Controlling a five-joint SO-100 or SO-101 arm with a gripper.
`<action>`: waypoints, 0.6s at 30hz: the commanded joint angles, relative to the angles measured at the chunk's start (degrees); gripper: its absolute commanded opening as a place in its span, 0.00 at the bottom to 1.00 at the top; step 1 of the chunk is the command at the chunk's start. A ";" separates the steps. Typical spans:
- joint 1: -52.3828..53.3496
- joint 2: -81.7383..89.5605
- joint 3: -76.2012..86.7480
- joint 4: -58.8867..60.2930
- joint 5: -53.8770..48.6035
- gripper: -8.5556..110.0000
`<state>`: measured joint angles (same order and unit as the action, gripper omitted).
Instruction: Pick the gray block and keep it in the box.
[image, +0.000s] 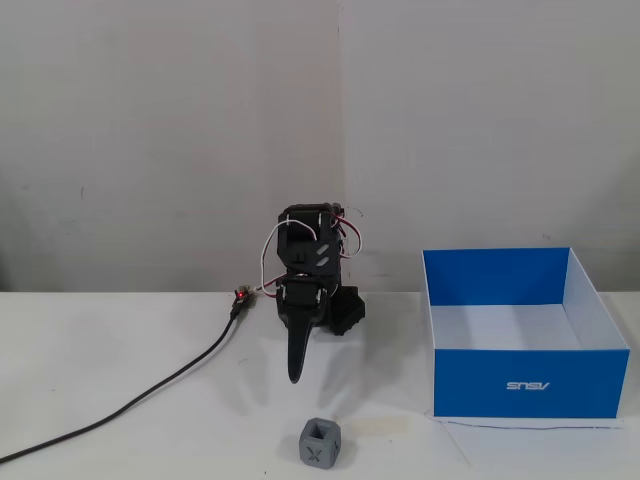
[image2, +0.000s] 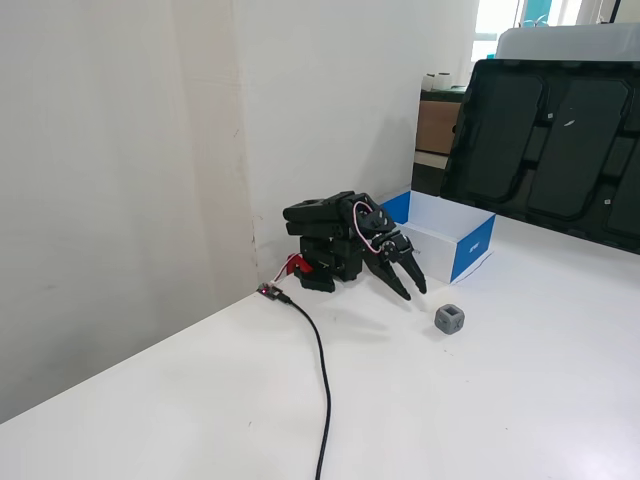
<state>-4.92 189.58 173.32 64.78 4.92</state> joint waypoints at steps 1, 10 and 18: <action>-1.85 6.24 -2.99 0.88 0.62 0.17; -3.78 -5.98 -9.84 -2.20 3.08 0.19; -4.57 -20.39 -18.81 -4.92 7.65 0.23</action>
<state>-9.58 174.46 161.63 61.61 10.63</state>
